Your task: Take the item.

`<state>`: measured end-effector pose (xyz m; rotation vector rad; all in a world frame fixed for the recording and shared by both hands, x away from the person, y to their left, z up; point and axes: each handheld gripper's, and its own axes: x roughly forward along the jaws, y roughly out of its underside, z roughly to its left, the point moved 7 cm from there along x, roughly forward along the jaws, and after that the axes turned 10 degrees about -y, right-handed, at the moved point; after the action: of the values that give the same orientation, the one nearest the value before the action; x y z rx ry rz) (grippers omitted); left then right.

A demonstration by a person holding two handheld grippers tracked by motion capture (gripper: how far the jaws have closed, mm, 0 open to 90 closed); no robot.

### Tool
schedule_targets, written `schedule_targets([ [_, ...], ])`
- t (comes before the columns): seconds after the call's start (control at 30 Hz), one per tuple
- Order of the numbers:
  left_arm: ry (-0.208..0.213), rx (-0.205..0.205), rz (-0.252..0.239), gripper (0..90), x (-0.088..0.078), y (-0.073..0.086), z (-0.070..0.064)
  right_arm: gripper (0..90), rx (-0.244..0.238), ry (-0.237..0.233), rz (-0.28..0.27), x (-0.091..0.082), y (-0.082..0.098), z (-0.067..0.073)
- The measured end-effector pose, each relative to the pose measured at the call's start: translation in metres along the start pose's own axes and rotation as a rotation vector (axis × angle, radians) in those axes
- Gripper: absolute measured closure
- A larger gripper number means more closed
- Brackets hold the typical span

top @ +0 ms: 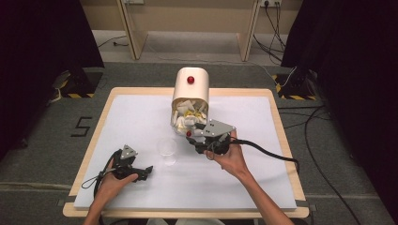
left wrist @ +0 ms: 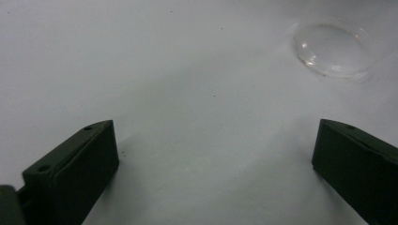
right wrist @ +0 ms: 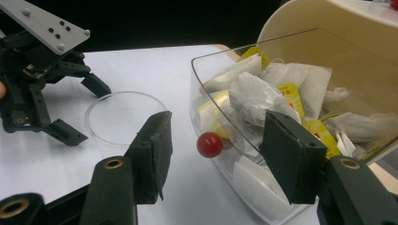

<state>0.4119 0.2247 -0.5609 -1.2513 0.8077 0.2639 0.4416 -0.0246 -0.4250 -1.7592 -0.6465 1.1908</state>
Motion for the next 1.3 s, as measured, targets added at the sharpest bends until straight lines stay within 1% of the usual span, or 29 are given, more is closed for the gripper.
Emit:
schedule_targets([
  [0.53,0.001,0.001,0.0,0.0,0.0,0.0,0.0,42.8,-0.01,-0.021,0.026,-0.002,0.006,0.013],
  [0.6,-0.001,0.0,0.001,0.0,0.0,0.0,0.0,42.6,-0.012,-0.019,0.028,-0.002,0.006,0.014],
  [0.73,-0.001,0.0,0.001,0.0,0.0,0.0,0.0,40.6,-0.003,-0.019,0.022,-0.002,0.005,0.014],
  [0.83,0.0,0.0,0.0,0.0,0.0,0.0,0.0,39.4,-0.007,0.0,0.019,-0.001,0.005,0.012],
  [1.07,-0.001,0.0,0.001,0.0,0.0,0.0,0.0,39.8,0.012,0.028,-0.031,-0.003,-0.004,0.004],
  [1.13,-0.001,0.0,0.001,0.0,0.0,0.0,0.0,40.7,0.019,0.03,-0.04,-0.002,-0.006,0.001],
  [1.23,-0.001,0.0,0.001,0.0,0.0,0.0,0.0,42.7,0.034,0.022,-0.055,0.001,-0.008,-0.003],
  [1.27,-0.001,0.0,0.001,0.0,0.0,0.0,0.0,44.4,0.045,0.017,-0.064,0.003,-0.01,-0.005],
  [1.3,-0.001,0.0,0.001,0.0,0.0,0.0,0.0,44.4,0.045,0.017,-0.064,0.003,-0.01,-0.005],
])
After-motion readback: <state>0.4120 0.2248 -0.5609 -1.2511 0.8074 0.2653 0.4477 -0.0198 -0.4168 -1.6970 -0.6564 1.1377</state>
